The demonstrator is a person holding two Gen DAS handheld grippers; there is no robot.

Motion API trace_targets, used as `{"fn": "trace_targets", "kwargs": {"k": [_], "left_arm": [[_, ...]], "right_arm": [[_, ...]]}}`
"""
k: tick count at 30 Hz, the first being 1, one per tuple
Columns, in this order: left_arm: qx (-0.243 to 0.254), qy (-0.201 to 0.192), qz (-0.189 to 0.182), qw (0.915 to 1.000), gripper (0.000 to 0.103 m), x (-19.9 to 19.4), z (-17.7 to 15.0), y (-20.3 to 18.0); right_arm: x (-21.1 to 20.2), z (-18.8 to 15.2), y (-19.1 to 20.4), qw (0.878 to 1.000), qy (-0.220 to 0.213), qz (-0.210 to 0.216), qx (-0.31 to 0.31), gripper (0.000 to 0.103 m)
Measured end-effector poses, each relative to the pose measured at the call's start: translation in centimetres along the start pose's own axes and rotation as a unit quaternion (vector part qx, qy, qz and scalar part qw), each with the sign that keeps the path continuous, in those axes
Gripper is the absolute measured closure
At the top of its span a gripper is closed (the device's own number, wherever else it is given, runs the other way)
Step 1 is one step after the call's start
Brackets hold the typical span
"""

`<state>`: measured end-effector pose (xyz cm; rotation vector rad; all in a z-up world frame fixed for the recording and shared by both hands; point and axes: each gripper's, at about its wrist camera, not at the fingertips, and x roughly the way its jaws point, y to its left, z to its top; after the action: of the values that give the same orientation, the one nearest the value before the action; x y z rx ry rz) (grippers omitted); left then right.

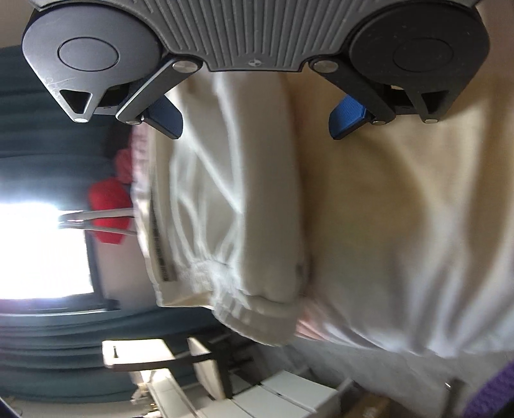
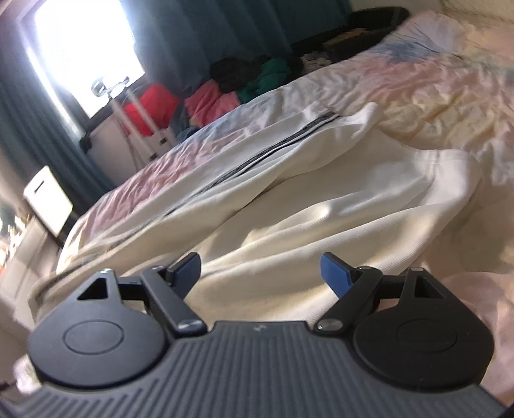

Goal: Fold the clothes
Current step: 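Grasp the elastic waistband with the left gripper while the right gripper grasps the leg end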

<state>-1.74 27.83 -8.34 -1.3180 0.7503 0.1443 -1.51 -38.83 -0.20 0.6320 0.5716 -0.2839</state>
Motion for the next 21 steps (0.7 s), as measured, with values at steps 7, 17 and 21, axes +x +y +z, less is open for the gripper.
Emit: {"fn": "trace_targets", "kwargs": {"k": [7,17,21], "left_arm": [[0.011,-0.021,0.000,0.9997,0.019,2.1,1.5,-0.8],[0.030,-0.012,0.014,0.9994,0.023,2.7,2.2,-0.7],[0.019,-0.009,0.006,0.9998,0.023,2.6,2.2,-0.3]], "right_arm": [[-0.6,3.1,-8.2,0.979,-0.050,-0.068,0.186,0.020],[3.1,2.8,-16.6,0.933,-0.026,-0.114,0.341,0.036],[5.1,2.9,-16.3,0.938,-0.011,-0.101,0.332,0.040]]}}
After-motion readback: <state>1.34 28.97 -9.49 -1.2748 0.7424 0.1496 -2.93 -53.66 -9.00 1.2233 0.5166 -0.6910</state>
